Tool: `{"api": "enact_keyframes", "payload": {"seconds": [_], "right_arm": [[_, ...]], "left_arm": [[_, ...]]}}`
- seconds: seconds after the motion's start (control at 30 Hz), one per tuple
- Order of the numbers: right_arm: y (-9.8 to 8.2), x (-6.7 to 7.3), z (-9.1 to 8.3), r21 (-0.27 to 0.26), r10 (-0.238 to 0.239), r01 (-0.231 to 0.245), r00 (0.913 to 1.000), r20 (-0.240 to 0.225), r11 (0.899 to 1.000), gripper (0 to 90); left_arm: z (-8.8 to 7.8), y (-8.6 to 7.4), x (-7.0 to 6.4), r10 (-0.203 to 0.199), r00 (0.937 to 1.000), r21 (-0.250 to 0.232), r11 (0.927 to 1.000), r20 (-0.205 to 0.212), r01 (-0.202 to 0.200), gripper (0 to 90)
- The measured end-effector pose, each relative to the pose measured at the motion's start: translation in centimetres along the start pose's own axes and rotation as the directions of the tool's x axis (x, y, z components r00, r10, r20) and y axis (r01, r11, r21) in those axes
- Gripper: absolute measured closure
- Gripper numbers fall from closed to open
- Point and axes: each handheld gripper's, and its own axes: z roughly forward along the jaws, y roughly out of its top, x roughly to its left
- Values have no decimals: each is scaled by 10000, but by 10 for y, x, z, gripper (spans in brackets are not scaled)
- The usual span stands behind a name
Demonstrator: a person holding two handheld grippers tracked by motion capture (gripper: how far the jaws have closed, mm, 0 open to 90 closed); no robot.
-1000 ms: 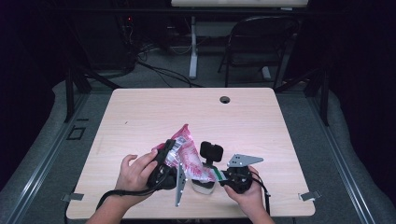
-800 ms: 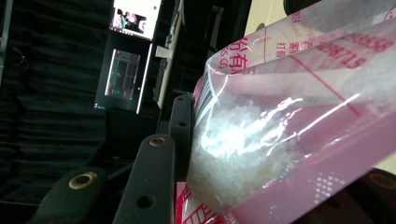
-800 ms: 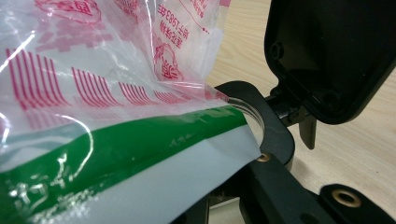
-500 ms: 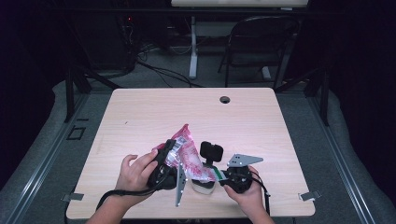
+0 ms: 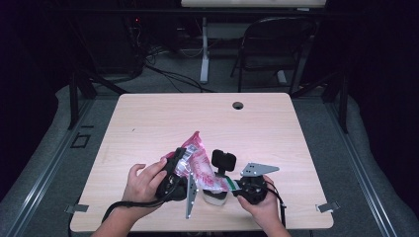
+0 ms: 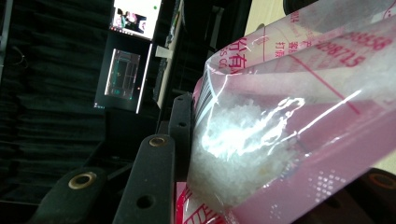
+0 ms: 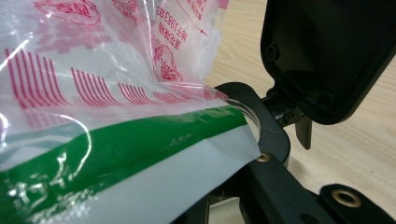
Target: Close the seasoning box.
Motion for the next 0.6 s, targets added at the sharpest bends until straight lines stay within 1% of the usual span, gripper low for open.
{"api": "enact_keyframes", "payload": {"seconds": [0.6], "right_arm": [[0,-1,-2,-128,87,-87,9999,54,9999,900]], "left_arm": [[-1,1,0,14,10000,-48,10000,-39,-14,715]]}}
